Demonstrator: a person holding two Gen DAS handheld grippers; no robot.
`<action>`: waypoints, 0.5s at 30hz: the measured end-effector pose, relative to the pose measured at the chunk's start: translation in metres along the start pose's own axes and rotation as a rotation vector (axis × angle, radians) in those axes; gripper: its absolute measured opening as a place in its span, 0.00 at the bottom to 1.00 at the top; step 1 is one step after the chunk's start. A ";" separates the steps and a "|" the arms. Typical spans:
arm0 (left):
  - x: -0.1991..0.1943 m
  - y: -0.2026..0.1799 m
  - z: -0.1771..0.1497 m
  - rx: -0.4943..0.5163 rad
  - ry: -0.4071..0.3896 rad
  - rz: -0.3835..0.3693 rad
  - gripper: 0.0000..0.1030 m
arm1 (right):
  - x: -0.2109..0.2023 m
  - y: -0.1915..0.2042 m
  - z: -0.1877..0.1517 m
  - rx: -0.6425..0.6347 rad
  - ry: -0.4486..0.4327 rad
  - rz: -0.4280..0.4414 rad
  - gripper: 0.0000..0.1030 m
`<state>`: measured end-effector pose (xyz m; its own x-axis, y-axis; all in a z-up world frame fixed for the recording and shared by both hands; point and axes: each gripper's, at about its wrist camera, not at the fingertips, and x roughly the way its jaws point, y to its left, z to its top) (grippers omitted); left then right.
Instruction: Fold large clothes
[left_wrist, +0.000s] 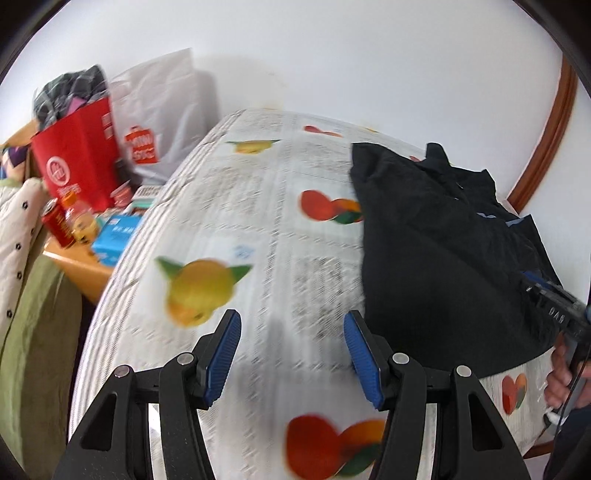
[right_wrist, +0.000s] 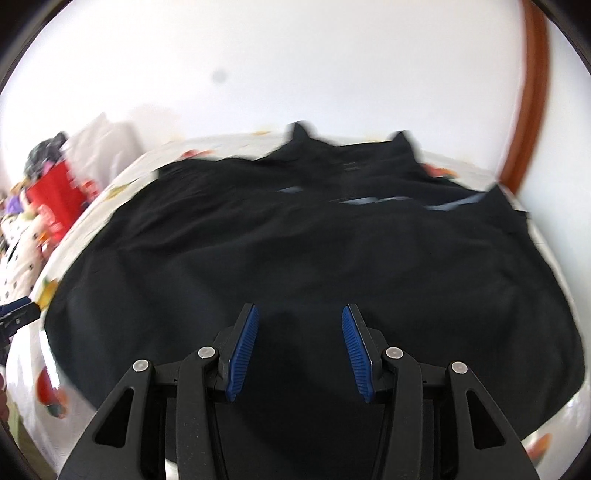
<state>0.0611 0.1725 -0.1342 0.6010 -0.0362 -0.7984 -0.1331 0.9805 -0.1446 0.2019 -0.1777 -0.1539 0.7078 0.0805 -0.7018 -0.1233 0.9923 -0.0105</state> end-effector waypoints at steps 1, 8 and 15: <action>0.000 0.002 -0.002 -0.005 0.000 0.000 0.54 | 0.000 0.013 -0.003 -0.012 0.008 0.017 0.45; -0.014 0.023 -0.019 -0.034 -0.016 -0.001 0.54 | -0.023 0.088 -0.037 -0.183 0.021 0.081 0.46; -0.021 0.040 -0.034 -0.066 -0.020 -0.035 0.54 | -0.038 0.142 -0.069 -0.362 0.020 0.117 0.57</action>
<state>0.0163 0.2057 -0.1436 0.6220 -0.0656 -0.7802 -0.1627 0.9639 -0.2108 0.1093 -0.0467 -0.1781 0.6609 0.1862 -0.7270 -0.4429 0.8788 -0.1776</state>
